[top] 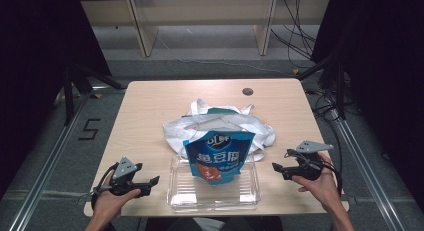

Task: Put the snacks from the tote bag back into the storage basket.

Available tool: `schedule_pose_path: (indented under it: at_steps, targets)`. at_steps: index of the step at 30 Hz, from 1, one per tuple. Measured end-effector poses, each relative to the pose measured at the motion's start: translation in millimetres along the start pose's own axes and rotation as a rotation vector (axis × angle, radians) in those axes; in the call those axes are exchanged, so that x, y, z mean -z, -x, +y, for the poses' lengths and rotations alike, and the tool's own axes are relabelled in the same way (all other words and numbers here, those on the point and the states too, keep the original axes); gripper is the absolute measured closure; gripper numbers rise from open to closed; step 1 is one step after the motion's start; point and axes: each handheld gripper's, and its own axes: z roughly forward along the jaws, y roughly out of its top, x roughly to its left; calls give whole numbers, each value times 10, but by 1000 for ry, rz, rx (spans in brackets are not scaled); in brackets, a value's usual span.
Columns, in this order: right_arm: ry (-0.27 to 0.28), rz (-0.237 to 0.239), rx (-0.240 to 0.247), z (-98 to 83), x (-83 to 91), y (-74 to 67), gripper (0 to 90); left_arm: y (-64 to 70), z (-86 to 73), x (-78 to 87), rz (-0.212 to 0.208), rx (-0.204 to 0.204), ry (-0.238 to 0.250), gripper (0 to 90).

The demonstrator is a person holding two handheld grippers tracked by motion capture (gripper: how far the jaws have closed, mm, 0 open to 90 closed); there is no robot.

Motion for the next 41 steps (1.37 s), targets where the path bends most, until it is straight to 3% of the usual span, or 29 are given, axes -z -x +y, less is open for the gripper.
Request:
schedule_pose_path:
  at_steps: [2,3,4,6,8,11,13,15,18,19,23,24,25,26,27,29,33,36,37,38,41]
  targets:
    - [10,0,6,-49,10,14,209,5,-2,-3,-4,2,-2,193]
    - [-1,-1,-29,-81,25,-17,209,5,-1,-3,-4,2,-2,193]
    - [9,4,-7,-111,14,2,209,5,-1,-3,-3,2,-3,193]
    - [7,-9,-43,-177,19,-40,205,5,-1,-3,-1,0,-5,193]
    - [7,-7,-13,-238,-3,-40,203,-2,1,-2,-3,-13,-8,193]
    - [-27,7,-35,-292,14,-101,194,-1,-1,-3,-2,-10,-8,193]
    - [-12,1,-7,-312,23,-95,190,-4,-2,-4,-2,-14,-9,193]
    - [-19,2,-38,-348,43,-149,174,1,-7,-5,1,-8,-8,193]
    - [-11,-4,-7,-400,61,-149,174,-1,-7,-8,0,-17,-7,193]
    - [-27,-1,-30,-419,76,-177,174,-2,-7,-9,-2,-21,-7,193]
    - [-27,-21,-8,-479,102,-190,169,1,-8,-8,2,-23,-9,193]
    - [-41,3,-39,-495,104,-219,169,-20,-5,8,-1,-45,-35,193]
    - [-36,-10,-12,-505,108,-208,169,-19,-7,5,0,-44,-32,193]
    - [-57,-2,-51,-515,116,-245,169,-16,-9,-3,5,-36,-26,192]
    - [-53,-19,-18,-526,125,-234,169,-17,-10,-3,7,-37,-27,193]
    - [-53,-3,-23,-545,128,-240,168,-27,-6,7,-1,-53,-40,193]
    - [-53,-39,-15,-566,152,-222,168,-24,-10,-4,-1,-47,-39,193]
    - [-66,-32,-19,-566,144,-216,168,-26,-10,-5,1,-40,-40,192]
    - [-73,-37,-51,-569,150,-242,168,-23,-13,-13,3,-31,-35,193]
    - [-73,-27,-29,-565,142,-217,168,-32,-12,-7,7,-45,-44,193]
    - [-70,-25,-22,-565,141,-205,168,-43,-22,-18,4,-30,-50,192]
